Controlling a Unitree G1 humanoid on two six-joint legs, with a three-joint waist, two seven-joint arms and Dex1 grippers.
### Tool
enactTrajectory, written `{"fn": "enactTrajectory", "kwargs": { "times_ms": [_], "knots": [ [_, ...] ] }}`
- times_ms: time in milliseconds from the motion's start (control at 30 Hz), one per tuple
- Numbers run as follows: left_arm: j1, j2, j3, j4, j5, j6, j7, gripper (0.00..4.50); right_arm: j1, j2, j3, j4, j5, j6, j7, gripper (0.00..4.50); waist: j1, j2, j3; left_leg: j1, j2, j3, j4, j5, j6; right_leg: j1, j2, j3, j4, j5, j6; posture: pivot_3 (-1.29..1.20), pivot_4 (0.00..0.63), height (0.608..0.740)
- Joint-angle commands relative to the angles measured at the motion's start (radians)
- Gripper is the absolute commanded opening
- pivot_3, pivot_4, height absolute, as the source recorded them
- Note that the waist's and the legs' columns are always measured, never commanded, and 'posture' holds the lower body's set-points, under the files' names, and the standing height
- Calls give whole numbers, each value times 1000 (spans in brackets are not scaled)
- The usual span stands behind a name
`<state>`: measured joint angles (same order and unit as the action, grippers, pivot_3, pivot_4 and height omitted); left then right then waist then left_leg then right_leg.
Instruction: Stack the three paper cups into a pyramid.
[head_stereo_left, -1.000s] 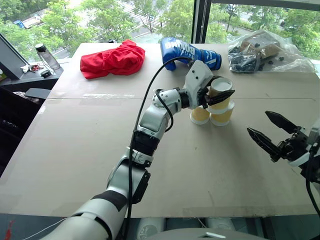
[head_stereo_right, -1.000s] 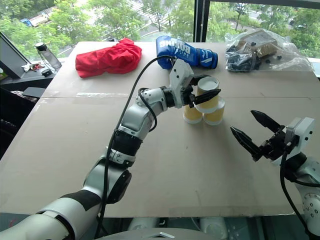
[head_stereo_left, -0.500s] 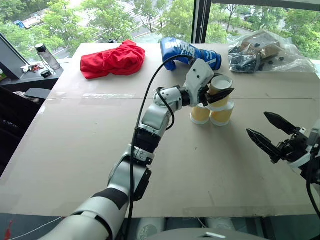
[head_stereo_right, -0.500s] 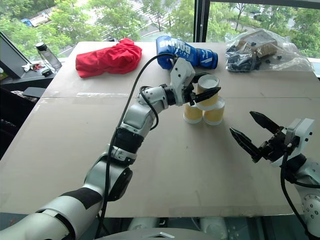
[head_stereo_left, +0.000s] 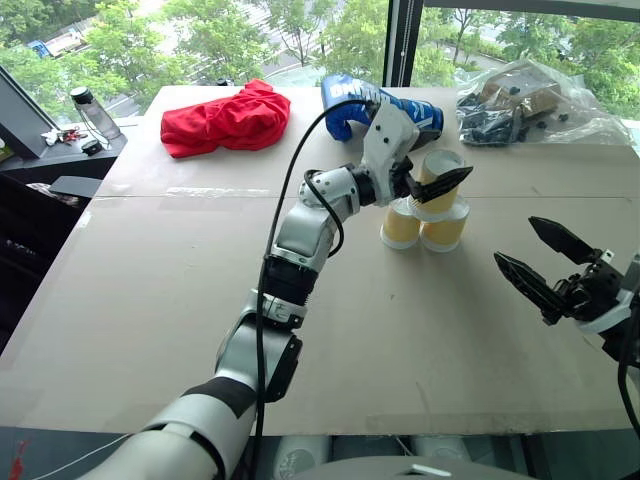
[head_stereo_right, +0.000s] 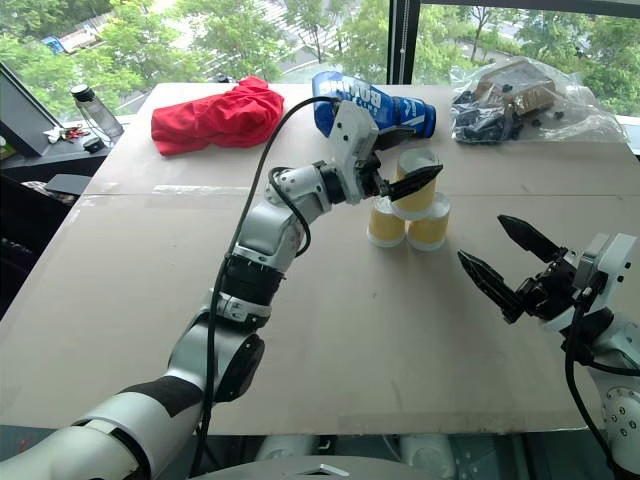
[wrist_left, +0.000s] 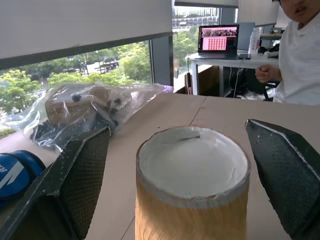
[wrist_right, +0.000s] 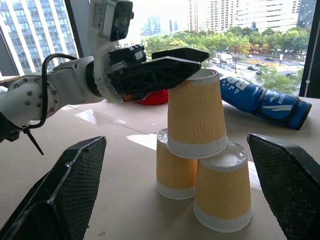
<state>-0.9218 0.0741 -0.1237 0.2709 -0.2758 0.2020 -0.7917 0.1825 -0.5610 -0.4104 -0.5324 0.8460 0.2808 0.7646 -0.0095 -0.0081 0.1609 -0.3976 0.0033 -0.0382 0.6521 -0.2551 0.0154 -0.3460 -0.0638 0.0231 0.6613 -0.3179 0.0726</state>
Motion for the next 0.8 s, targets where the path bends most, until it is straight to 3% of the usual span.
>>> {"fn": "enactTrajectory", "kwargs": {
  "times_ms": [33,300,367,500,600,800],
  "knots": [
    [21,20,45,-174,-90,7,-36,4439,18,-20,-11,-12,-20,-21,38,4500,-1,0,0,0,0,0,0,0,0,0,0,0,0,0,0,0,150,740],
    [225,183,122,-359,-130,16,-59,4439,30,-2,55,198,-177,-183,206,4500,-3,1,0,3,1,1,0,1,-1,1,1,2,1,0,0,0,150,740],
    [360,276,160,-438,-137,70,-66,4439,35,0,72,299,-232,-262,268,4500,-6,1,0,3,1,1,0,0,-1,1,1,2,1,0,0,0,150,740],
    [789,468,212,-579,-98,128,-89,4439,8,11,88,473,-281,-367,335,4500,-25,3,0,5,2,4,-5,1,-2,0,0,6,-1,0,0,0,150,740],
    [941,484,213,-604,-61,98,-39,4439,-10,9,91,522,-288,-390,356,4500,-11,3,2,3,3,4,-4,-1,2,-2,-1,5,1,0,0,0,150,740],
    [1075,438,193,-588,5,44,62,4439,-38,-8,101,602,-309,-422,405,4500,23,3,0,8,2,4,0,-1,1,5,-8,6,0,1,-3,0,150,740]
  ]
}}
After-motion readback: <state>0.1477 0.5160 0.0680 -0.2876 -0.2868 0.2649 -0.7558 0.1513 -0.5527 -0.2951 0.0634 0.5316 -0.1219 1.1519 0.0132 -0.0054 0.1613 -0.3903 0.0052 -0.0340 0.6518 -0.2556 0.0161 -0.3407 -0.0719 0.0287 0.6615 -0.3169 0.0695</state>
